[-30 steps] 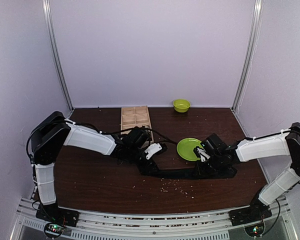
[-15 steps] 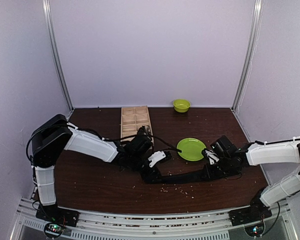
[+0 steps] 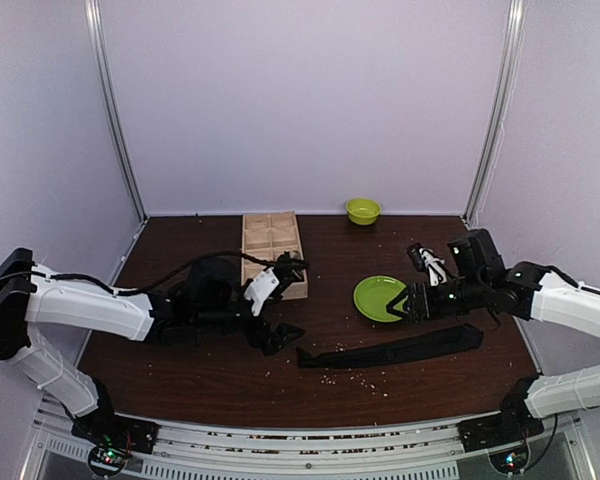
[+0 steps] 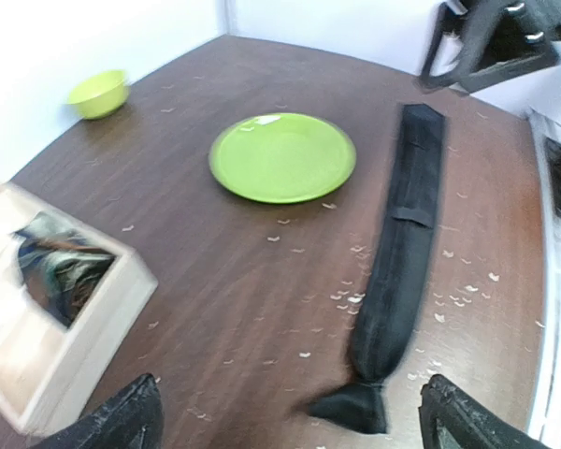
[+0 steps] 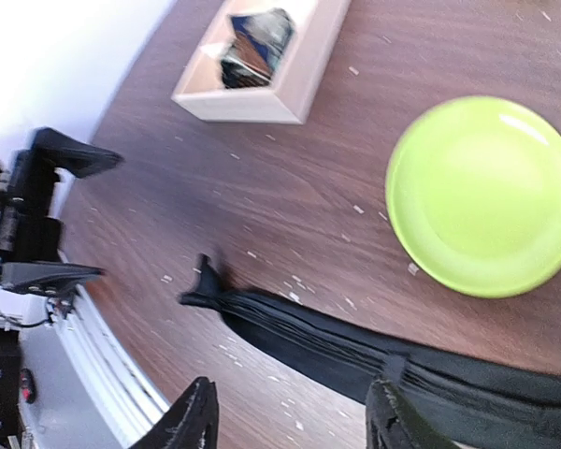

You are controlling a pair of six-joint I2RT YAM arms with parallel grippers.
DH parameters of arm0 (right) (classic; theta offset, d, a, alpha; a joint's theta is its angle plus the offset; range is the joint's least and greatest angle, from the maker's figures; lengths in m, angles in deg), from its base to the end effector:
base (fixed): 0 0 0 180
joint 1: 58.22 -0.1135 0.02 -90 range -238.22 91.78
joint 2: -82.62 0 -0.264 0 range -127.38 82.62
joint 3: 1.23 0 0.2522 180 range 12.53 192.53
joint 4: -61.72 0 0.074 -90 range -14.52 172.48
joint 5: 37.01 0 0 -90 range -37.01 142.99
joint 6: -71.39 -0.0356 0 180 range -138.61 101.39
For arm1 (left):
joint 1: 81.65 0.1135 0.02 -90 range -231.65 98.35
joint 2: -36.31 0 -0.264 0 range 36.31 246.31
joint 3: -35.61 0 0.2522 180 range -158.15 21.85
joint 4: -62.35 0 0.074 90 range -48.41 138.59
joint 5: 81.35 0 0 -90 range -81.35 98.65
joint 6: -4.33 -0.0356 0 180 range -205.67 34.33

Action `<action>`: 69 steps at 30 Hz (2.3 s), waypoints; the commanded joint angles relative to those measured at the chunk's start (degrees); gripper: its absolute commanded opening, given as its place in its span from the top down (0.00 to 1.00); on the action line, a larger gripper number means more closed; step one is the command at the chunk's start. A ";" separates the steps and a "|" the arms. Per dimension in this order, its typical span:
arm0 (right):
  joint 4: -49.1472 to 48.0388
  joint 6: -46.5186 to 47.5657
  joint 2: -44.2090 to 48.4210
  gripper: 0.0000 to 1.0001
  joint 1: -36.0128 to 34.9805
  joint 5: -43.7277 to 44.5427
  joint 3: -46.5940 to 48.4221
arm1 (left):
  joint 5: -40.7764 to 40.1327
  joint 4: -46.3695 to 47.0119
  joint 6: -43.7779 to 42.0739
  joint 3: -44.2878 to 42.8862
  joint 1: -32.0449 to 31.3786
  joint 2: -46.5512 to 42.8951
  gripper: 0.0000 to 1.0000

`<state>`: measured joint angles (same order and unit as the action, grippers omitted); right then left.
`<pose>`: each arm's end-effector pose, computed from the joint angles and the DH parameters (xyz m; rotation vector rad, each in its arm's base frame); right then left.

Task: Roll the ties
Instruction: Adjust the tie at the center of the board.

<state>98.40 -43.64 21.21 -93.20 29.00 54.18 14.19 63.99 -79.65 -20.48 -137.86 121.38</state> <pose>0.1743 0.1396 0.2467 -0.4390 2.4171 0.9860 0.1724 -0.2638 0.2041 0.9626 1.9070 -0.7601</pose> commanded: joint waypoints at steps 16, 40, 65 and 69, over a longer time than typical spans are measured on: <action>-16.61 -7.99 -33.33 0.80 -13.72 -5.25 10.66 | 12.26 5.68 -11.94 3.87 1.27 13.15 0.09; -14.50 -5.55 -45.64 0.94 -16.54 -2.82 12.72 | 18.58 10.34 -14.23 -0.10 1.04 19.28 0.58; -16.20 -6.62 -34.23 0.86 -12.26 -3.25 6.52 | 19.12 12.25 -11.09 -6.69 -0.56 24.43 0.62; -19.88 -10.27 -32.06 0.76 -11.77 -6.08 4.65 | 19.00 11.04 -11.40 -7.85 -0.78 25.19 0.62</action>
<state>81.94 -50.75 -13.78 -105.31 24.72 60.60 32.38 74.13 -91.17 -26.10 -138.12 145.10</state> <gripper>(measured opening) 0.194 0.382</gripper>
